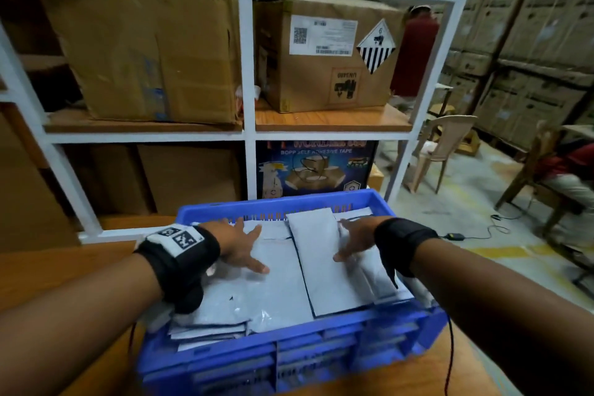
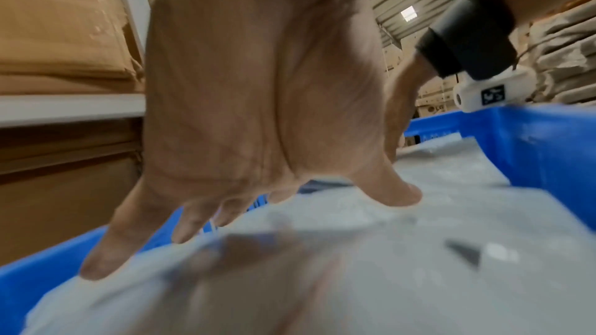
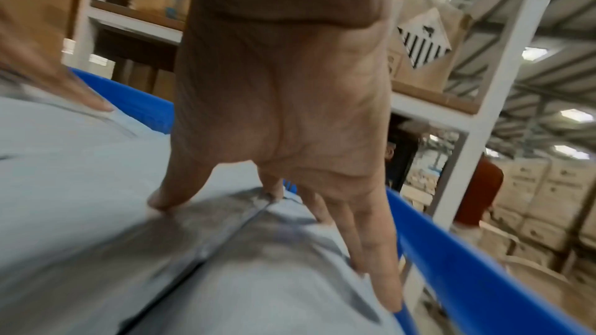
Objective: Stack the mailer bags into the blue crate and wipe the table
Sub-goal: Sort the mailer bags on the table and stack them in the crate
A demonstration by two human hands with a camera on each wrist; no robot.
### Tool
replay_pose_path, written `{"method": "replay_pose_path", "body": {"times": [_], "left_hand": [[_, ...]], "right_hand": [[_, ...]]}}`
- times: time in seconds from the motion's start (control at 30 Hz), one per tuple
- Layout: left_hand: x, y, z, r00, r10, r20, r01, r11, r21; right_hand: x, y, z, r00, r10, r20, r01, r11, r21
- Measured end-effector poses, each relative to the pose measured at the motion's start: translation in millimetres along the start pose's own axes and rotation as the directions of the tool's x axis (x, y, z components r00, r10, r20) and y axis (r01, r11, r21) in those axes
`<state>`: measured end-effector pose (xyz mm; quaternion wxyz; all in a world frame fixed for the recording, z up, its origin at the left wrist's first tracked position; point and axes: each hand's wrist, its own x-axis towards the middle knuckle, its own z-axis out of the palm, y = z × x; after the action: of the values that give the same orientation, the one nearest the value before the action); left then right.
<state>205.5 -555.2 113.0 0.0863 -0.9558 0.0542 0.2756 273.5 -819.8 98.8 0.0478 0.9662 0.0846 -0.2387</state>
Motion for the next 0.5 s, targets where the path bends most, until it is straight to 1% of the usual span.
{"method": "replay_pose_path", "body": {"times": [0.03,0.1,0.17,0.2,0.27,0.33,0.43,0.47,0.5], "left_hand": [[-9,0,-10,0.999,-0.002,-0.038,0.002,1.0,-0.023],[-33,0,-30,0.987,-0.008,-0.158,-0.01,0.994,-0.108],[-62,1,-43,0.95,-0.028,-0.31,-0.033,0.981,-0.192],[-76,2,-43,0.922,-0.045,-0.385,-0.045,0.974,-0.223],[-104,6,-31,0.852,-0.092,-0.516,-0.063,0.959,-0.275],[-130,11,-4,0.779,-0.151,-0.608,-0.09,0.934,-0.347],[-165,15,58,0.656,-0.261,-0.708,-0.113,0.894,-0.434],[-173,14,82,0.626,-0.285,-0.726,-0.124,0.882,-0.454],[-181,13,107,0.608,-0.31,-0.73,-0.132,0.868,-0.478]], "right_hand": [[-7,1,-10,0.999,-0.018,-0.035,0.017,1.0,-0.006],[-21,1,-30,0.993,-0.053,-0.107,0.05,0.998,-0.03],[-43,-3,-49,0.972,-0.119,-0.202,0.116,0.993,-0.026],[-55,-5,-54,0.947,-0.175,-0.268,0.183,0.983,0.005],[-82,-13,-53,0.866,-0.263,-0.426,0.325,0.942,0.081],[-110,-26,-35,0.765,-0.303,-0.568,0.469,0.867,0.17],[-145,-57,15,0.613,-0.312,-0.726,0.667,0.697,0.264],[-154,-70,34,0.567,-0.306,-0.765,0.721,0.634,0.281],[-160,-84,53,0.528,-0.302,-0.794,0.767,0.572,0.292]]}}
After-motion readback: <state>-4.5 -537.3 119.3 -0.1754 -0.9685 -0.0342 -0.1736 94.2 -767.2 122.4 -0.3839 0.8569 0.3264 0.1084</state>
